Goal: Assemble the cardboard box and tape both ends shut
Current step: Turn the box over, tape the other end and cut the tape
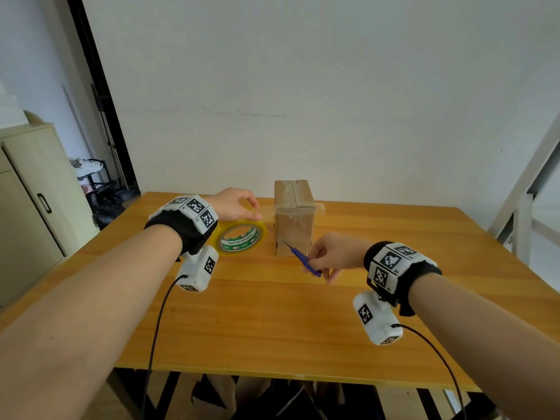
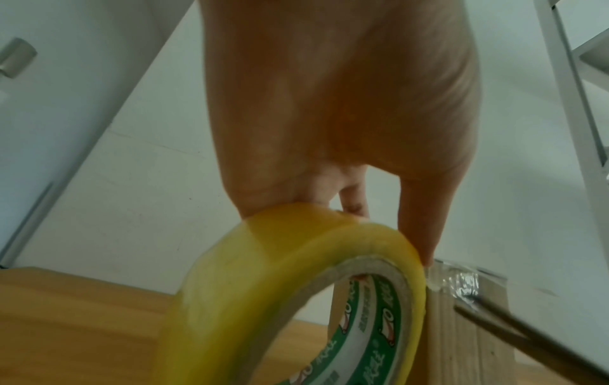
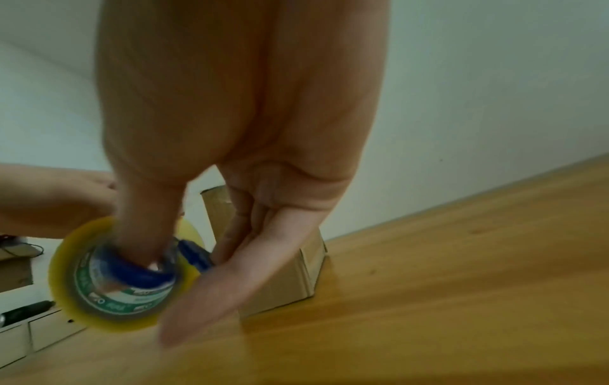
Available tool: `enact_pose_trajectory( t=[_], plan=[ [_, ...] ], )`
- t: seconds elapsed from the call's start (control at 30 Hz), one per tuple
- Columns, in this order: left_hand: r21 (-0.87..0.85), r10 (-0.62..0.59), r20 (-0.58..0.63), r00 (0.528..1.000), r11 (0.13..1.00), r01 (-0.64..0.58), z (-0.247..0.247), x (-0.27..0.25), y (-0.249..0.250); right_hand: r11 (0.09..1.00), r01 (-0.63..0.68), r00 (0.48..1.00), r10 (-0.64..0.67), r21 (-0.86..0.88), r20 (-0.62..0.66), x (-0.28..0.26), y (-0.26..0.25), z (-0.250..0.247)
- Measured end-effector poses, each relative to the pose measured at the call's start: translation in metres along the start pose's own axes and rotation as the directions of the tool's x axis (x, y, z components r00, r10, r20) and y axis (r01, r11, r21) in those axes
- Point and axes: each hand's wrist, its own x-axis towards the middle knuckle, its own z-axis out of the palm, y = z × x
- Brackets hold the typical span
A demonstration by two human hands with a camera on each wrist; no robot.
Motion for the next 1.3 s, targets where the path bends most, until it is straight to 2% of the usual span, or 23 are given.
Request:
enact_pose_trajectory(
  t=[0.1, 0.23, 0.4, 0.7, 1.3],
  plan=[
    [-0.008, 0.001, 0.000, 1.000, 1.000, -0.001, 0.000, -0.003, 0.002, 0.975, -0.053, 0.996, 0.035, 0.218, 0.086, -0.005, -0.002, 0.013],
    [-0.010, 0.003, -0.003, 1.000, 1.000, -0.003, 0.001, -0.006, 0.004, 0.845, -0.046, 0.994, -0.015, 0.533, 0.110, -0.006, -0.008, 0.030],
    [-0.008, 0.007, -0.004, 1.000, 1.000, -0.007, 0.000, -0.008, 0.003, 0.740, -0.008, 0.998, -0.041, 0.673, 0.057, 0.005, -0.017, 0.041],
    [-0.001, -0.005, 0.006, 1.000, 1.000, 0.005, 0.001, -0.009, 0.001, 0.693, 0.102, 0.995, -0.057, 0.714, -0.087, 0.013, -0.022, 0.050],
    [0.017, -0.005, -0.045, 0.999, 1.000, 0.005, 0.009, -0.004, -0.002, 0.782, 0.249, 0.959, -0.116, 0.572, -0.260, 0.007, -0.023, 0.045]
  ],
)
